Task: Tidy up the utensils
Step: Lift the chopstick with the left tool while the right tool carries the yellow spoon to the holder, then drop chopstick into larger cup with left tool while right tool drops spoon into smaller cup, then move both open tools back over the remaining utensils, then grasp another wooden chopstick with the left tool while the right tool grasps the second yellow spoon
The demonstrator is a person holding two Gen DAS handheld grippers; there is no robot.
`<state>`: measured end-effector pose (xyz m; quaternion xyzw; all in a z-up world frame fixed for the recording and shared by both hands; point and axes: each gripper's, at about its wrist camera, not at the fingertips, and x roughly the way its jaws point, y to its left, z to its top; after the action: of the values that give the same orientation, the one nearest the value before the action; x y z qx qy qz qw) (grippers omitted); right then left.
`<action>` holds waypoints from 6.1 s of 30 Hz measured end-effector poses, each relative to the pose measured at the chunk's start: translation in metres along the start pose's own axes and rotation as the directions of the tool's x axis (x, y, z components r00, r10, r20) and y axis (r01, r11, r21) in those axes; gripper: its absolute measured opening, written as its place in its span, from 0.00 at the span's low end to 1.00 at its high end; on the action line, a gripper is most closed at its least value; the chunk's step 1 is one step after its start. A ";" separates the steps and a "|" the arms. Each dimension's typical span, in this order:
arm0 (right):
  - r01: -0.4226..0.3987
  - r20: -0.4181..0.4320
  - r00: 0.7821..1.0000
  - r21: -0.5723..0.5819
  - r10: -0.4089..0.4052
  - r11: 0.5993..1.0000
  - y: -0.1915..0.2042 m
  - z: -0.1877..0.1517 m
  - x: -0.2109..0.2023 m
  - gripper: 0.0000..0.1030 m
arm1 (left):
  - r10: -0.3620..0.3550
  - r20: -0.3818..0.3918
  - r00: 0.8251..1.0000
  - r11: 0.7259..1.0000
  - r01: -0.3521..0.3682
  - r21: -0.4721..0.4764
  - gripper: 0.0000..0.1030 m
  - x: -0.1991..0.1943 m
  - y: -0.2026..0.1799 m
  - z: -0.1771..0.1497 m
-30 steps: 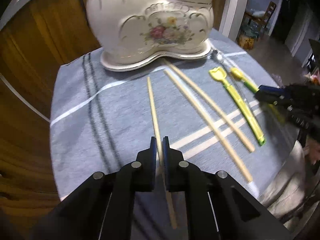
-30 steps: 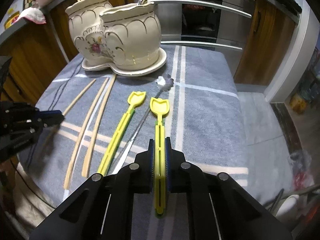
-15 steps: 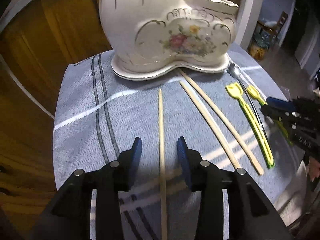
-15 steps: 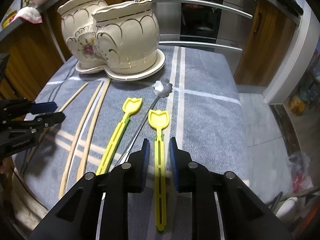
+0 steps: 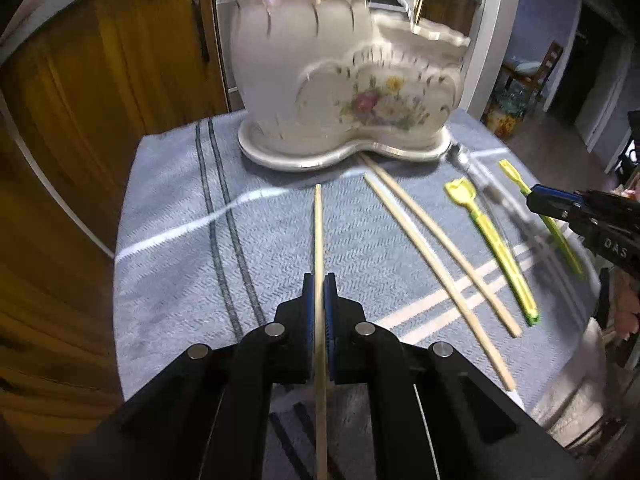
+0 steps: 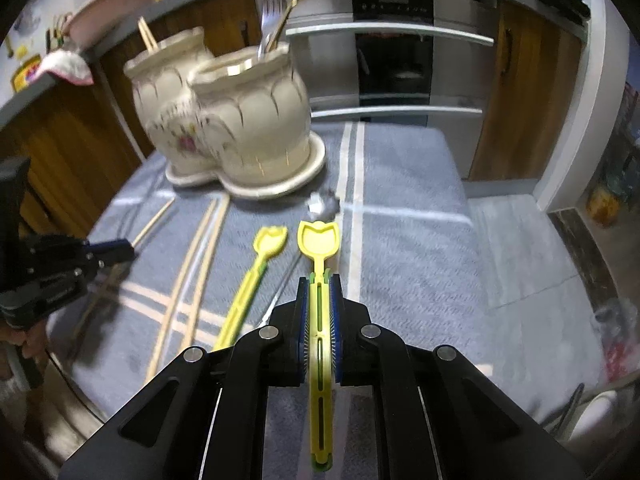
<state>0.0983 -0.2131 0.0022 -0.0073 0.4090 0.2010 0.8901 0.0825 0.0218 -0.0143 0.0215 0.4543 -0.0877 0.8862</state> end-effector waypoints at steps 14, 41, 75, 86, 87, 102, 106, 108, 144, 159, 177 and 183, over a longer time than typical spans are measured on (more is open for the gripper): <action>-0.138 0.373 0.920 0.012 0.124 0.990 0.006 0.076 -0.054 0.10 | -0.061 0.498 0.865 0.992 0.110 -0.070 0.05 -0.104 0.026 0.060; -0.176 0.648 0.749 -0.012 0.141 0.984 0.038 0.133 0.022 0.10 | 0.005 0.728 0.685 0.996 0.058 -0.061 0.05 -0.065 0.015 0.165; -0.012 0.494 0.870 -0.007 0.013 1.000 0.037 0.076 0.011 0.11 | 0.014 0.524 0.852 0.998 0.023 -0.064 0.06 -0.064 0.023 0.092; -0.038 0.493 0.870 0.043 0.012 0.998 0.024 0.074 -0.013 0.55 | 0.044 0.536 0.843 0.997 -0.002 -0.079 0.46 -0.081 0.024 0.082; -0.039 0.495 0.869 0.045 0.011 0.998 0.023 0.074 -0.016 0.57 | 0.047 0.538 0.841 0.997 -0.005 -0.079 0.49 -0.082 0.024 0.081; 0.100 0.554 0.826 0.038 -0.104 0.994 0.018 0.058 -0.073 0.95 | 0.064 0.569 0.820 0.997 -0.024 -0.077 0.95 -0.113 0.016 0.054; 0.119 0.529 0.841 0.026 -0.115 0.993 0.016 0.053 -0.076 0.95 | 0.063 0.551 0.832 0.997 -0.027 -0.073 0.95 -0.114 0.013 0.048; 0.125 0.507 0.853 0.029 -0.123 0.992 0.014 0.050 -0.074 0.95 | 0.059 0.533 0.844 0.997 -0.025 -0.071 0.95 -0.111 0.012 0.046; 0.111 0.100 0.989 -0.038 -0.107 0.993 0.011 -0.010 -0.007 0.93 | -0.024 0.046 0.999 0.997 0.021 0.077 0.84 0.007 -0.067 -0.024; -0.038 -0.043 0.998 -0.058 0.036 0.998 0.042 -0.008 0.023 0.31 | -0.068 0.015 0.998 0.984 0.065 0.168 0.36 0.002 -0.087 -0.032; 0.005 -0.116 0.993 -0.099 -0.016 0.995 0.053 -0.001 0.040 0.23 | -0.003 -0.051 0.999 0.996 0.008 0.094 0.09 0.004 -0.037 -0.012; 0.022 -0.124 0.992 -0.109 -0.035 0.994 0.054 0.004 0.045 0.24 | -0.012 -0.046 0.999 0.996 0.017 0.093 0.10 0.017 -0.041 0.007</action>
<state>0.1075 -0.1467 -0.0201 -0.0738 0.4525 0.2093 0.8637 0.0904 -0.0218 -0.0225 0.0618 0.4701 -0.1148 0.8729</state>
